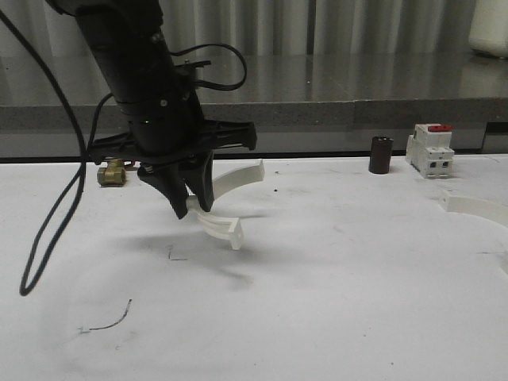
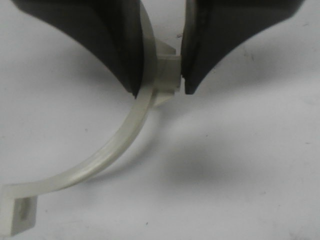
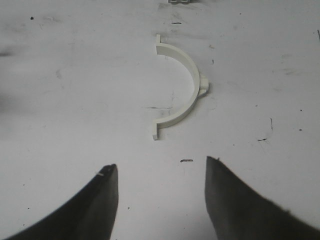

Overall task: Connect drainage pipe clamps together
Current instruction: 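Lift the half-ring with the left gripper and lower it at table center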

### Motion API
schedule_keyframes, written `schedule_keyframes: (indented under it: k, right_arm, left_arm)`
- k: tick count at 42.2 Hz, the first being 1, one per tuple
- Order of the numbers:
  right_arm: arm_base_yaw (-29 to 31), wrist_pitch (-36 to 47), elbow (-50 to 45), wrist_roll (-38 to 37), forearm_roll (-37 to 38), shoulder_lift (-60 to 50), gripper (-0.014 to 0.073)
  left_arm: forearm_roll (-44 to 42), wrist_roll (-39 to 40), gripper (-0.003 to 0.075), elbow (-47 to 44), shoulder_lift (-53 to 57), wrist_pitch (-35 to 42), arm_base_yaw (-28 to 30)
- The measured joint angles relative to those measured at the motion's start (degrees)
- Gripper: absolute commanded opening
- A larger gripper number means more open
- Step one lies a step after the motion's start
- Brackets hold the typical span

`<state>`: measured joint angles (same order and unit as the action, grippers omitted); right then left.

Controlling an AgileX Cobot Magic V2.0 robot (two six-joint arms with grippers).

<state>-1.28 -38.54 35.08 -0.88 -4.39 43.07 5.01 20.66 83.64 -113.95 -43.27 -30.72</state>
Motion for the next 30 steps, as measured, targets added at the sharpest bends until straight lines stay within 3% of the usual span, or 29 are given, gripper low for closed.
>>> schedule_keyframes:
  k: [30]
  right_arm:
    - [0.0, -0.1, 0.0, 0.0, 0.0, 0.0, 0.0427]
  left_arm:
    - [-3.3, 9.8, 0.0085, 1.6, -2.7, -5.1, -0.1]
